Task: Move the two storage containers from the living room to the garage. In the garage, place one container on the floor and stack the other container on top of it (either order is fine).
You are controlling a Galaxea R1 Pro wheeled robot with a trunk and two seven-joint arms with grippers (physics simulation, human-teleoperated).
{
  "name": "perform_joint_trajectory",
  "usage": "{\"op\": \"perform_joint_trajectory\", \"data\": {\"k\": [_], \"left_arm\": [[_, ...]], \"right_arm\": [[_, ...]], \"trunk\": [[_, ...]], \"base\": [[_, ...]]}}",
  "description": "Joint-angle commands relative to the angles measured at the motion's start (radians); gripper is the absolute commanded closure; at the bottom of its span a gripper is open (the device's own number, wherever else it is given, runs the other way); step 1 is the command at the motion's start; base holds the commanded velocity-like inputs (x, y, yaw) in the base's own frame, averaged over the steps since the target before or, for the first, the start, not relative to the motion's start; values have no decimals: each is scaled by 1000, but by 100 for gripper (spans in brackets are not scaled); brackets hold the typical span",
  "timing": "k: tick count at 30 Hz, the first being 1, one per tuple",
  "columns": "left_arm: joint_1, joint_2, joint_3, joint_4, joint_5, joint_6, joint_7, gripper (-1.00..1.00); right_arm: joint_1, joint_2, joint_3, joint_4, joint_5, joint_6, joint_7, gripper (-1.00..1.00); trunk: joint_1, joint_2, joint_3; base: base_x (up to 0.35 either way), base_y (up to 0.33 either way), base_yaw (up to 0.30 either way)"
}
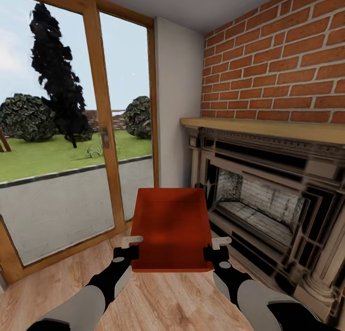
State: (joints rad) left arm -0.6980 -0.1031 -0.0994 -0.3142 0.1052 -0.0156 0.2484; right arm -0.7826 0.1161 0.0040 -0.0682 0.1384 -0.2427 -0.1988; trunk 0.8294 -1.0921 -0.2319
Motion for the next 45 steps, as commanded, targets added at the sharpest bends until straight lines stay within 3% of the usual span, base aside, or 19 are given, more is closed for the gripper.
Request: {"op": "perform_joint_trajectory", "data": {"k": [1, 32, 45], "left_arm": [[-1, 2, 13, -3, -9, -41, 23, 100], [-1, 2, 13, -5, -9, -41, 23, 100], [-1, 2, 14, -5, -9, -41, 23, 100]], "right_arm": [[0, 0, -33, 4, -3, -3, -9, 100], [-1, -1, -33, 4, -3, -2, -7, 100], [-1, -1, -33, 4, -3, -3, -8, 100]], "trunk": [[0, -1, -1], [0, -1, 0], [0, -1, 5]], "base": [[0, 0, 0], [0, 0, -1], [0, 0, -221]]}}
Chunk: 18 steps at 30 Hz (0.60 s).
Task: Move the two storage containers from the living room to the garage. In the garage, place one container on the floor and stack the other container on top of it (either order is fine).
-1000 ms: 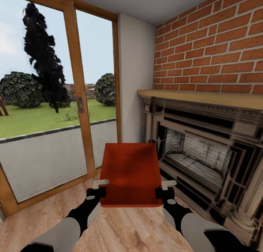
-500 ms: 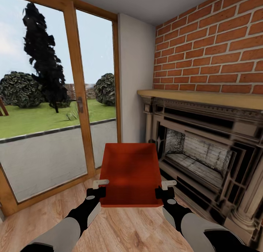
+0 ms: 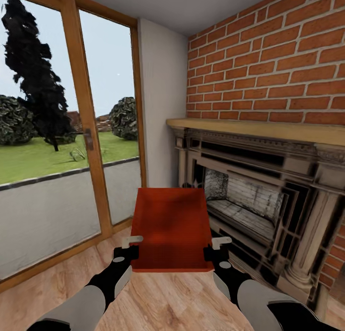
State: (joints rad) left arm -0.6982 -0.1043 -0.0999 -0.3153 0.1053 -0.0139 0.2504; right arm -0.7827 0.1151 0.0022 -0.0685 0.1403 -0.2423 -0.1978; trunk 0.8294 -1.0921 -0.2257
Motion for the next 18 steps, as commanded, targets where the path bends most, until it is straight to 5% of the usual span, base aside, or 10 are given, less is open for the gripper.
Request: {"op": "perform_joint_trajectory", "data": {"k": [1, 18], "left_arm": [[-1, 3, 14, -4, -9, -43, 21, 100], [-1, 3, 14, -4, -9, -43, 21, 100]], "right_arm": [[-1, 0, -31, 4, -5, -3, -9, 100], [-1, 0, -31, 4, -5, -3, -9, 100]], "trunk": [[0, -1, -1], [0, -1, 7]], "base": [[0, 0, -272], [0, 0, -273]]}}
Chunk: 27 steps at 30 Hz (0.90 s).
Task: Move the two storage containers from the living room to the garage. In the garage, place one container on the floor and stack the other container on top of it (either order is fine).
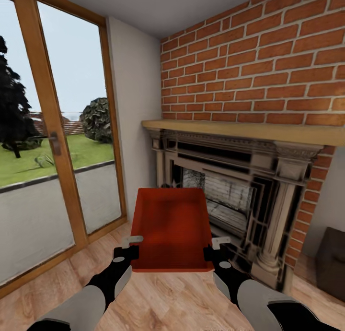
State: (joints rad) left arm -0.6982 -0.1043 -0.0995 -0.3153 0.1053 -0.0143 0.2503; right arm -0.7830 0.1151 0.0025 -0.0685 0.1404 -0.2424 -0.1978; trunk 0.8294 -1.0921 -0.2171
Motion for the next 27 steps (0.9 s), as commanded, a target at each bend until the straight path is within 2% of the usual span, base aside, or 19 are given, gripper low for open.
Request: {"op": "perform_joint_trajectory", "data": {"k": [1, 27], "left_arm": [[-1, 3, 14, -4, -9, -42, 21, 100], [-1, 3, 14, -4, -9, -42, 22, 100]], "right_arm": [[-1, 0, -32, 4, -5, -3, -9, 100], [-1, 0, -32, 4, -5, -3, -9, 100]], "trunk": [[0, -1, -1], [0, -1, 12]], "base": [[0, 0, -273], [0, 0, -272]]}}
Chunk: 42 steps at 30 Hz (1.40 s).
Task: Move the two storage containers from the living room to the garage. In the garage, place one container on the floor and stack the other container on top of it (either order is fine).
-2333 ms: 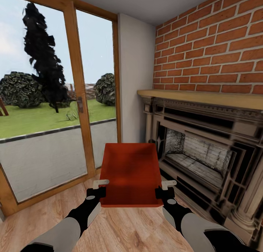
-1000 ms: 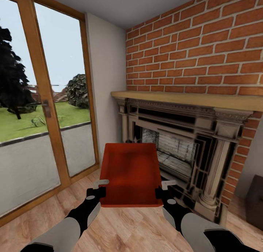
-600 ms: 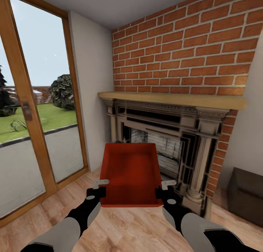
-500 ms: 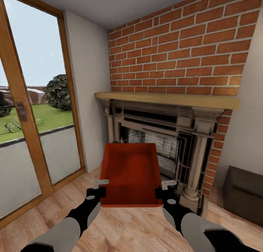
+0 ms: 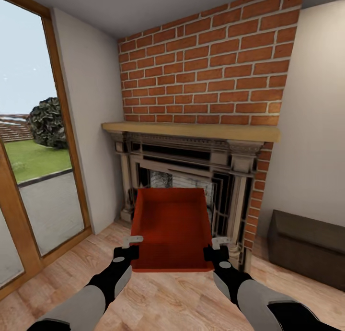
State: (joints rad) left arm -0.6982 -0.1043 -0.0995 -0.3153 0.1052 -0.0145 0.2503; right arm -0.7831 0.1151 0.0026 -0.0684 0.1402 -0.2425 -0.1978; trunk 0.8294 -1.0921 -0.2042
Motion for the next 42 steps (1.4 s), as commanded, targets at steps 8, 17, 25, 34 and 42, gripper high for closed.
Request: {"op": "perform_joint_trajectory", "data": {"k": [8, 17, 25, 34, 42], "left_arm": [[-1, 3, 14, -4, -9, -42, 21, 100], [-1, 3, 14, -4, -9, -42, 22, 100], [-1, 3, 14, -4, -9, -42, 22, 100], [-1, 3, 14, -4, -9, -42, 22, 100], [-1, 3, 14, -4, -9, -42, 22, 100]], "right_arm": [[0, 0, -32, 4, -5, -3, -9, 100], [0, 0, -32, 4, -5, -3, -9, 100], [0, 0, -32, 4, -5, -3, -9, 100], [0, 0, -32, 4, -5, -3, -9, 100], [0, 0, -32, 4, -5, -3, -9, 100]], "trunk": [[0, -1, 2], [0, -1, 7], [0, -1, 11], [0, -1, 15], [0, -1, 18]], "base": [[0, 0, -273], [0, 0, -273], [0, 0, -273], [0, 0, -273], [0, 0, -272]]}}
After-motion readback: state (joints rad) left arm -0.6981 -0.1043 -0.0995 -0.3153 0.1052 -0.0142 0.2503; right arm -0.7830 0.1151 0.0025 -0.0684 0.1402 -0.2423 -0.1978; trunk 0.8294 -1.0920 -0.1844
